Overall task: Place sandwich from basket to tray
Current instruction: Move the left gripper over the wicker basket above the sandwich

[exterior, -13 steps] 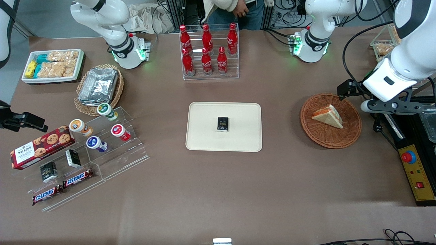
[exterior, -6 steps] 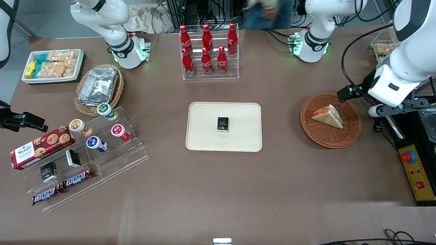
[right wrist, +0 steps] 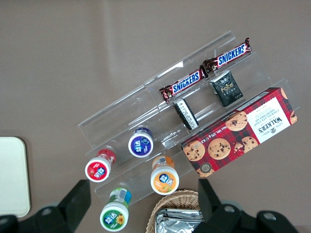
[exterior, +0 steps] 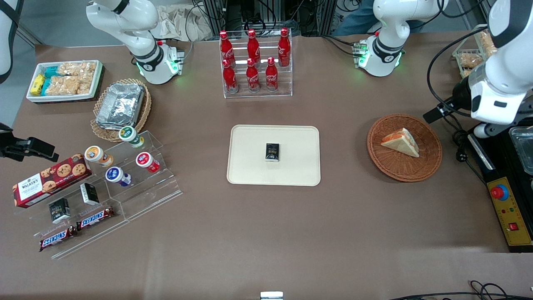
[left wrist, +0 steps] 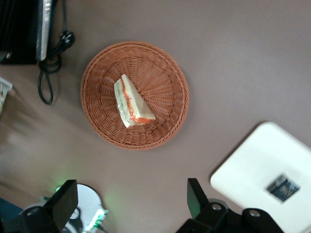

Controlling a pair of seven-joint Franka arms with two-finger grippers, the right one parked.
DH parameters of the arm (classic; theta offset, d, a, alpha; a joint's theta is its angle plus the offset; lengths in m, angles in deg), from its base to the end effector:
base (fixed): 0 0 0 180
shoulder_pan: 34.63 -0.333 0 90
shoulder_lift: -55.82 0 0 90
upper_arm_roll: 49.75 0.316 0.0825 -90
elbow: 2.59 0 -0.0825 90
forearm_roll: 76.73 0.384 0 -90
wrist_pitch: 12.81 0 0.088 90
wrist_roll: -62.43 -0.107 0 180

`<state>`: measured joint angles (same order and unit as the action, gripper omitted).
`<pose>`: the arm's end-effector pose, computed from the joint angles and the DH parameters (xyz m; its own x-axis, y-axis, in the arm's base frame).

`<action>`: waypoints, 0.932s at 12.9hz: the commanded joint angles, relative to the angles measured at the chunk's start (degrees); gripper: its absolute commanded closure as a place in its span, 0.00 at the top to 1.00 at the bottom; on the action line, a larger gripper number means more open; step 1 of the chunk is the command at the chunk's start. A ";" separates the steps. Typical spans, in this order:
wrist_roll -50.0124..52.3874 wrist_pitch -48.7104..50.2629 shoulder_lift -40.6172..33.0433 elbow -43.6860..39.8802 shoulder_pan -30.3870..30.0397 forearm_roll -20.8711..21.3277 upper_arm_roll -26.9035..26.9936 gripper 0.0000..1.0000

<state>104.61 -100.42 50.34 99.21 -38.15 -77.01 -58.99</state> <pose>0.5108 -0.0551 0.5754 0.7950 0.5973 -0.1061 0.5876 -0.8016 -0.1103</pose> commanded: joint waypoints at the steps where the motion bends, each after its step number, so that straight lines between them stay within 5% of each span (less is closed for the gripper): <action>1: 12.71 -5.55 -6.20 9.20 -1.14 -0.25 -0.43 1.00; 3: 20.90 -8.27 -5.68 9.82 -1.23 -0.17 -0.43 1.00; 12: 28.81 -11.97 0.19 16.50 -0.96 3.34 -0.87 1.00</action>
<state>129.26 -110.82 47.43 114.30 -38.68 -75.69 -59.20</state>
